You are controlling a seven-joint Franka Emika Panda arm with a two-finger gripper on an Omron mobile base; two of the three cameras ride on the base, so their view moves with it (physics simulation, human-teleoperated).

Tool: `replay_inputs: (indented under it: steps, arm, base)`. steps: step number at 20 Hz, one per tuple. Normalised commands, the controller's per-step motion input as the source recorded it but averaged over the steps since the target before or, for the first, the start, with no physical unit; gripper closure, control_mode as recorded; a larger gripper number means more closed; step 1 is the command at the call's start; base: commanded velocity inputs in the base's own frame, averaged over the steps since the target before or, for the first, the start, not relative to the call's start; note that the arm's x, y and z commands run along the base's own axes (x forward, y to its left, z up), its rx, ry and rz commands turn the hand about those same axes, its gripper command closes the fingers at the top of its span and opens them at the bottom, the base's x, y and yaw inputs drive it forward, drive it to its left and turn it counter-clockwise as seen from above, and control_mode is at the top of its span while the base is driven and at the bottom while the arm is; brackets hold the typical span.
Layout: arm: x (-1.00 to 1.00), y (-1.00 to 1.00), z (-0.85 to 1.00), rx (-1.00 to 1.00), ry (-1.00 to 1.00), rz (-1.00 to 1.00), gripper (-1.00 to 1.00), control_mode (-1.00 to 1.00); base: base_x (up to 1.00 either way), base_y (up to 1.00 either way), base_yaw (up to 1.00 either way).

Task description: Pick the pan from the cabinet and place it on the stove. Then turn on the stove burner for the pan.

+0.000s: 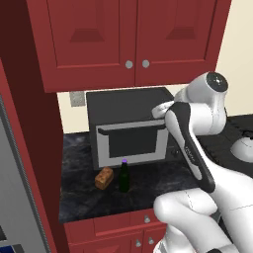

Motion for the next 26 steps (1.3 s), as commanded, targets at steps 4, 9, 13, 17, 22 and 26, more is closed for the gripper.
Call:
replay_inputs:
  steps: [4, 9, 13, 17, 22, 26]
  arm:
    - [0.24, 0.25, 0.36, 0.02, -0.1, 0.01, -1.0, -1.0]
    - [0.21, 0.36, 0.32, 0.04, -0.1, 0.0, -1.0, -1.0]
    - [0.01, 0.19, 0.37, 0.03, -0.22, 0.0, -1.0, -1.0]
    - [0.0, 0.1, 0.34, 0.03, -0.26, 0.0, -1.0, -1.0]
    - [0.0, 0.06, 0.3, 0.04, -0.24, 0.0, -1.0, -1.0]
    - [0.0, 0.0, 0.24, 0.04, -0.25, 0.0, -1.0, -1.0]
  base:
    - [0.0, 0.0, 0.0]
    - [0.0, 0.0, 0.0]
    - [0.0, 0.0, 0.0]
    - [0.0, 0.0, 0.0]
    - [0.0, 0.0, 0.0]
    - [0.0, 0.0, 0.0]
